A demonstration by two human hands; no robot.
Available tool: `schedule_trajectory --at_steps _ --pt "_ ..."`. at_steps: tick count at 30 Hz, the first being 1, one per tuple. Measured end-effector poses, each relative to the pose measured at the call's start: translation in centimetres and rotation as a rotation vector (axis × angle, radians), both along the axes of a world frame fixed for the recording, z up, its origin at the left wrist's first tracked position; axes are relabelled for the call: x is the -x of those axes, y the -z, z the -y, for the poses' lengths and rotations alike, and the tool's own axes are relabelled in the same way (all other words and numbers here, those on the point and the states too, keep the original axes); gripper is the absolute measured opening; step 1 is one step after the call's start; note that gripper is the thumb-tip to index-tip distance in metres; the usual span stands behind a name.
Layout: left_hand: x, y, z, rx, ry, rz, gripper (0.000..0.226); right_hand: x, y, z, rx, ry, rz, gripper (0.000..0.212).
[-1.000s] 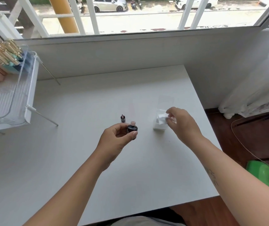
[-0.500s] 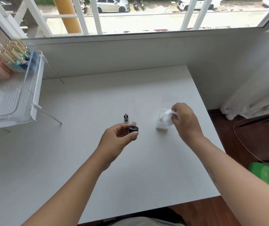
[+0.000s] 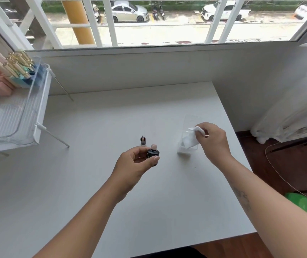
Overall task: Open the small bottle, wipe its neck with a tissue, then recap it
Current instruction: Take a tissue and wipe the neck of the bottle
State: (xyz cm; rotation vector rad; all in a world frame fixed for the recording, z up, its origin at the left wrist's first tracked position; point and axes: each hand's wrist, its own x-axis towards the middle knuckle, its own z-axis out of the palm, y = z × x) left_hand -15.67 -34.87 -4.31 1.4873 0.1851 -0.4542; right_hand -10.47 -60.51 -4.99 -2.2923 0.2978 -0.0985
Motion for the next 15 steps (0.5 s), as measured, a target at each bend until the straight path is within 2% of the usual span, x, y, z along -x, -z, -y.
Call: schedule_trajectory --at_steps 3,7,10,12,15 --pt "0.0 0.0 0.2 -0.001 -0.002 0.007 0.018 -0.3 -0.1 0.3 -0.078 0.085 -0.005 0.026" --pt "-0.2 -0.2 0.5 -0.026 0.001 0.016 0.019 -0.5 -0.7 0.5 -0.224 0.189 0.011 0.017" --pt "-0.1 -0.3 0.7 -0.025 -0.004 0.012 0.019 -0.5 -0.8 0.8 -0.235 0.227 0.017 0.026" --pt "0.0 -0.4 0.7 -0.027 0.002 0.008 0.022 -0.3 -1.3 0.6 -0.256 0.225 0.037 0.031" --pt "0.0 -0.5 0.8 -0.023 0.011 0.003 0.025 -0.1 -2.4 -0.5 -0.307 0.168 0.083 0.021"
